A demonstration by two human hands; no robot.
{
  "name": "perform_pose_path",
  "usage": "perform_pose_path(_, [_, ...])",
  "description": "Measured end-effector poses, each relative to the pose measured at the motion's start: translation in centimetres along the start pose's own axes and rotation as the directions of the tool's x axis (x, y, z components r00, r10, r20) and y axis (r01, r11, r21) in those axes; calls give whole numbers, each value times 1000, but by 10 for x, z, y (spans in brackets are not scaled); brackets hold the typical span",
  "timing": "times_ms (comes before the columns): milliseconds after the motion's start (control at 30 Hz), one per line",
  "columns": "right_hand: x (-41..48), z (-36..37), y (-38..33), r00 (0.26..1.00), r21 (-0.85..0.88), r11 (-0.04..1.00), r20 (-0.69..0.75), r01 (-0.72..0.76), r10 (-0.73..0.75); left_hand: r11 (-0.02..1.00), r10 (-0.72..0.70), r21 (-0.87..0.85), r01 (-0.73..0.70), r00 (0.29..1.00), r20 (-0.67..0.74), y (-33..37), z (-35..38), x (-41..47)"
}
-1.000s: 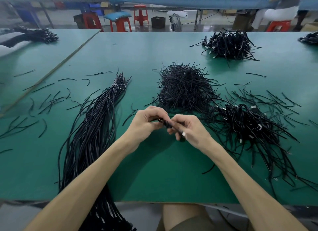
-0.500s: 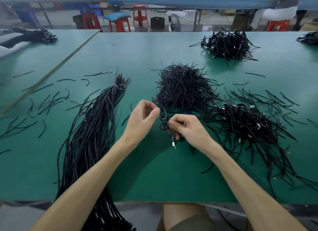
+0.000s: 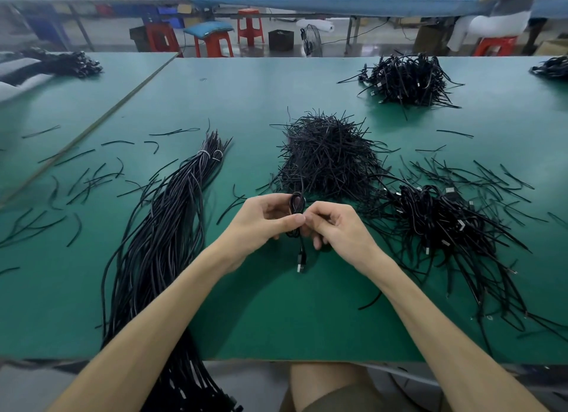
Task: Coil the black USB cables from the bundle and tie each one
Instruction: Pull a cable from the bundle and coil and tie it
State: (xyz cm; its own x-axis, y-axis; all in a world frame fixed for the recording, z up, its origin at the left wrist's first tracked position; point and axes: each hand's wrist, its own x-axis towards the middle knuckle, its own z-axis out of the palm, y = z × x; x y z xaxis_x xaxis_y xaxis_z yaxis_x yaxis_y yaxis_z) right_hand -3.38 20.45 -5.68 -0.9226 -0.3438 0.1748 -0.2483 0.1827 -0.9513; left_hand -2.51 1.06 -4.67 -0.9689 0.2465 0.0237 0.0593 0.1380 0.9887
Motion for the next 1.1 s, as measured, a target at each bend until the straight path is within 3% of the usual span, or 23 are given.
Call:
perform_pose_path(133, [0,0,0,1000,47,999,-2,-7,7,992,87,-101,-79,993,76,0,-5,0])
perform_pose_path(233, [0,1,0,1000,55,998,-4,-14,14,988,138,-86,-129,985,103,2,-6,-1])
perform_pose_path(533, [0,1,-1,999,50,998,41,-31,29,978,205,46,-203,978,-30,3,-4,-2])
perform_pose_path(733, [-2,0,-2,999,30,999,31,-12,11,977,213,3,-213,975,-61,1,-1,-1])
perform_pose_path(867, [-2,0,-1,999,12,1000,36,-2,1,982,151,-101,-158,986,-73,4,0,0])
perform_pose_path(1100, [-2,1,-1,1000,-2,1000,21,7,-7,997,-63,-43,59,994,-86,-1,2,1])
